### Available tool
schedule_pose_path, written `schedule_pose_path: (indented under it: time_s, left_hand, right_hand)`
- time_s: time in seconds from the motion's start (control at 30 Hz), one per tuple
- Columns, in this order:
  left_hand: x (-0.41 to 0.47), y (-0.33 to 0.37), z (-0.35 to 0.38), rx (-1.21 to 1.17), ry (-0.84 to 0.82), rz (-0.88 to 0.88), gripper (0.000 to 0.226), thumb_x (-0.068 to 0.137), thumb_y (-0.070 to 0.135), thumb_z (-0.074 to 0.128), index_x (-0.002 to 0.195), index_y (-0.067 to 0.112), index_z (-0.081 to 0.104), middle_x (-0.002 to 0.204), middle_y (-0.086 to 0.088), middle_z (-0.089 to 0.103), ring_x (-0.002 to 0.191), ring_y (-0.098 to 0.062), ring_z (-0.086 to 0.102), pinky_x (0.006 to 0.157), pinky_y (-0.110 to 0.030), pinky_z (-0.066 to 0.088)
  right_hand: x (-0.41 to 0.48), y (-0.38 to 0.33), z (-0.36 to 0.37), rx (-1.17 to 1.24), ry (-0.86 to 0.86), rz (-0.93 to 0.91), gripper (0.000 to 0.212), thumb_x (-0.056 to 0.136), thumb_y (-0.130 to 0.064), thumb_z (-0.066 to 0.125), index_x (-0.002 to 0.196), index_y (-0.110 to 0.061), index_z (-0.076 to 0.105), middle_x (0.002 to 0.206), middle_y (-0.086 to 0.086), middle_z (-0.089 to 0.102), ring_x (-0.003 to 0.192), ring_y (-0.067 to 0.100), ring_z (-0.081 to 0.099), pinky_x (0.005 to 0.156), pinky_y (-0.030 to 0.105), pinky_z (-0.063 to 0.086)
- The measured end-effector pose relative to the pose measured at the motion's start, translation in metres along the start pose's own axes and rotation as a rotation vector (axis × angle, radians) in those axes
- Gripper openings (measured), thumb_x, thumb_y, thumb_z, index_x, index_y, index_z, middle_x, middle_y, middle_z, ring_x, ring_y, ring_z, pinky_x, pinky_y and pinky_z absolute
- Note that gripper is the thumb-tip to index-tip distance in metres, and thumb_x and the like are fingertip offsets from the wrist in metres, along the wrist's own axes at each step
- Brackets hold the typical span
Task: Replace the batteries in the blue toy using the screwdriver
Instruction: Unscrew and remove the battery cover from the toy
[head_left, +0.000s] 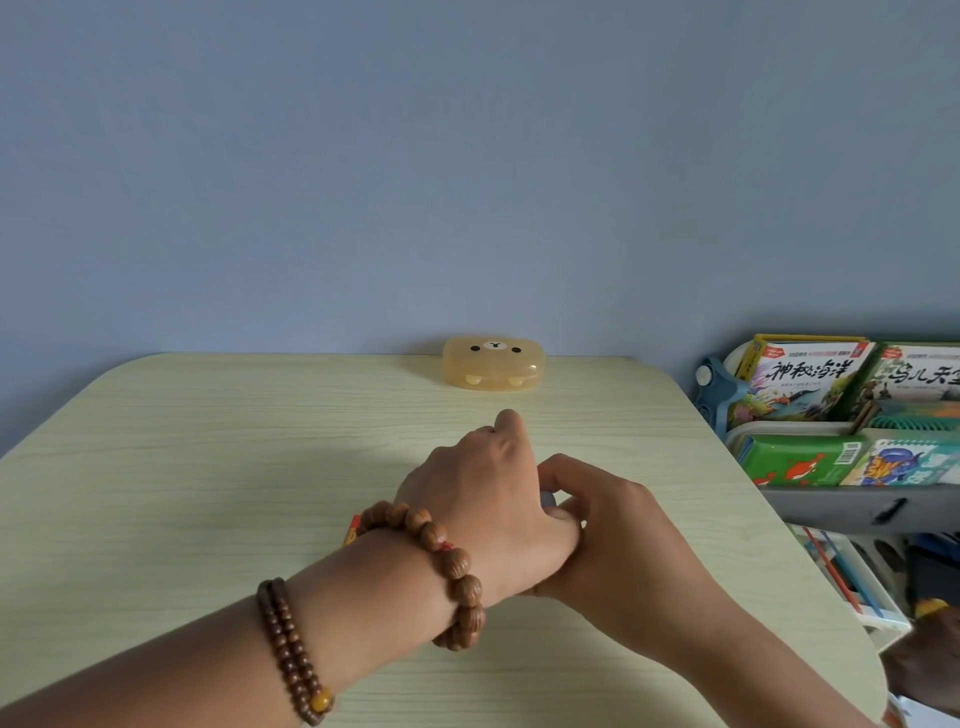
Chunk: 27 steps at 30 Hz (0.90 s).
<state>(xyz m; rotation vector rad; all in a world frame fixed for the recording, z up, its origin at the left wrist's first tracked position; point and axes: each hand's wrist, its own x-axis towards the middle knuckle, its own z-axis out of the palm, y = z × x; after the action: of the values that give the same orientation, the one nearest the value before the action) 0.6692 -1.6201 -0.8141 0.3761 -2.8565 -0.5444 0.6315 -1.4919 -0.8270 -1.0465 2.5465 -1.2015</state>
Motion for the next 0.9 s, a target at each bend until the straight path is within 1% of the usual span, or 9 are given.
schedule_pose_path:
  time_s: [0.13, 0.27, 0.37, 0.63, 0.8, 0.9]
  left_hand:
    - [0.0011, -0.0017, -0.0007, -0.005, -0.016, 0.023, 0.028, 0.079, 0.044, 0.055, 0.091, 0.023, 0.040, 0.085, 0.007, 0.056, 0.077, -0.021, 0.057, 0.063, -0.031, 0.044]
    - [0.0017, -0.0026, -0.0022, -0.014, -0.037, 0.023, 0.029, 0.079, 0.046, 0.055, 0.091, 0.023, 0.043, 0.087, 0.006, 0.057, 0.081, -0.022, 0.060, 0.067, -0.033, 0.049]
    - [0.0017, -0.0021, -0.0013, -0.013, -0.033, 0.033, 0.027, 0.079, 0.045, 0.054, 0.090, 0.024, 0.043, 0.087, 0.007, 0.057, 0.080, -0.020, 0.060, 0.066, -0.032, 0.048]
    - [0.0005, 0.0003, -0.0045, -0.015, -0.053, 0.010, 0.027, 0.080, 0.044, 0.056, 0.091, 0.023, 0.043, 0.088, 0.006, 0.057, 0.083, -0.020, 0.059, 0.064, -0.031, 0.044]
    - [-0.0009, 0.0009, -0.0078, -0.024, -0.065, -0.011, 0.028, 0.080, 0.045, 0.058, 0.091, 0.022, 0.044, 0.086, 0.007, 0.056, 0.080, -0.018, 0.059, 0.062, -0.030, 0.043]
    - [-0.0020, 0.0013, -0.0089, -0.023, -0.070, -0.003, 0.029, 0.082, 0.045, 0.058, 0.093, 0.022, 0.043, 0.087, 0.008, 0.055, 0.081, -0.018, 0.059, 0.063, -0.030, 0.043]
  right_hand:
    - [-0.0007, -0.0020, 0.0011, 0.024, 0.005, 0.019, 0.045, 0.057, -0.021, 0.095, 0.078, -0.038, 0.059, 0.062, -0.032, 0.063, 0.052, 0.000, 0.057, 0.050, 0.006, 0.038]
    - [-0.0011, -0.0024, 0.0002, 0.061, -0.007, 0.044, 0.042, 0.057, -0.021, 0.096, 0.084, -0.032, 0.065, 0.059, -0.025, 0.066, 0.050, 0.000, 0.058, 0.050, 0.005, 0.038]
    - [-0.0024, -0.0039, -0.0003, 0.102, -0.017, 0.059, 0.042, 0.059, -0.016, 0.095, 0.082, -0.031, 0.063, 0.054, -0.021, 0.066, 0.047, -0.001, 0.058, 0.048, 0.005, 0.038]
    - [-0.0041, -0.0028, 0.0023, 0.141, -0.005, 0.089, 0.043, 0.057, -0.020, 0.095, 0.080, -0.033, 0.062, 0.054, -0.018, 0.067, 0.046, -0.001, 0.057, 0.048, 0.005, 0.038]
    - [-0.0042, 0.0003, 0.0029, 0.143, -0.005, 0.106, 0.043, 0.055, -0.027, 0.096, 0.087, -0.033, 0.067, 0.063, -0.009, 0.072, 0.051, -0.001, 0.059, 0.051, 0.006, 0.041]
    - [-0.0053, 0.0006, 0.0035, 0.134, 0.003, 0.101, 0.043, 0.055, -0.028, 0.096, 0.087, -0.033, 0.067, 0.067, -0.012, 0.073, 0.054, -0.002, 0.062, 0.052, 0.006, 0.041]
